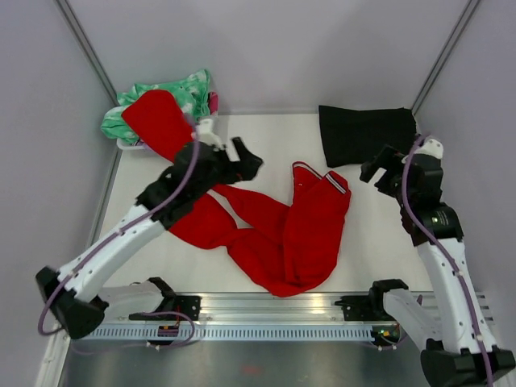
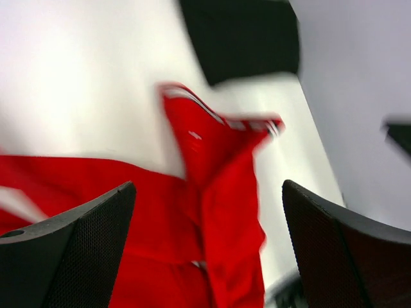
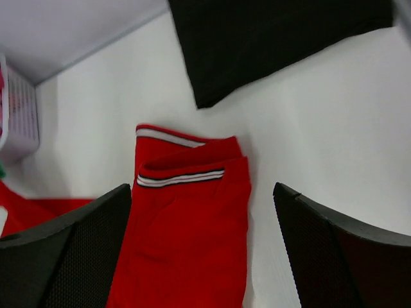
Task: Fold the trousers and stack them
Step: Flatten the trousers out
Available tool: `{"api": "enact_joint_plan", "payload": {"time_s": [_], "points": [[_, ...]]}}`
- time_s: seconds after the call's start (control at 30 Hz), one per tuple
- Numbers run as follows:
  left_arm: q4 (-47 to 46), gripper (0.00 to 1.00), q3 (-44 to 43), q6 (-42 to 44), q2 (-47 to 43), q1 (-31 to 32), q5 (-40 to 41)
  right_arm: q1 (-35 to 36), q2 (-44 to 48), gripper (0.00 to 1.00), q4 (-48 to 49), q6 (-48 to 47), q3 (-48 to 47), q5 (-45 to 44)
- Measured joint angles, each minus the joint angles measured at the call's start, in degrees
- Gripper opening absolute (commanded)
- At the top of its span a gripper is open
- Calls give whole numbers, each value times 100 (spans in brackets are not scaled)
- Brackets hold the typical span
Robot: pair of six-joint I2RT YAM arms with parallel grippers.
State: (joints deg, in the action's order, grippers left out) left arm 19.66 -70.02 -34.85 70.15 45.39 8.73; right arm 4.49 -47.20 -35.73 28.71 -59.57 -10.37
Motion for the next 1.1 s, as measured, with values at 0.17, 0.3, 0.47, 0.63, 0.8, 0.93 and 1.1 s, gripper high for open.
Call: {"api": "enact_joint_plan", "payload": {"time_s": [0.17, 0.3, 0.47, 0.63, 0.8, 0.93, 1.1], "points": [[-13, 100, 1132, -498, -1128, -1491, -52, 494, -1268, 97, 560, -321, 232, 1075], [-87, 100, 2094, -866, -507, -1895, -402, 1508, -2210, 98, 824, -393, 302, 1080], [20, 100, 2542, -1027, 315, -1902, -608, 1799, -2841, 98, 955, -354, 249, 570], [-315, 98, 2229, -1027, 638, -1904, -557, 1779, -3473, 97, 962, -302, -59, -17], [-507, 78, 1652, -1040, 1565, -1902, -271, 1790, -3781, 27, 1145, -225, -59, -225], [-529, 31, 1523, -1097, 2192, -1906, -9, 1788, -3816, 0, 1029, -151, -105, -546], [-457, 2, 1379, -1123, 2398, -1937, 46, 1775, -3158, 0, 291, -76, -61, -1320]]}}
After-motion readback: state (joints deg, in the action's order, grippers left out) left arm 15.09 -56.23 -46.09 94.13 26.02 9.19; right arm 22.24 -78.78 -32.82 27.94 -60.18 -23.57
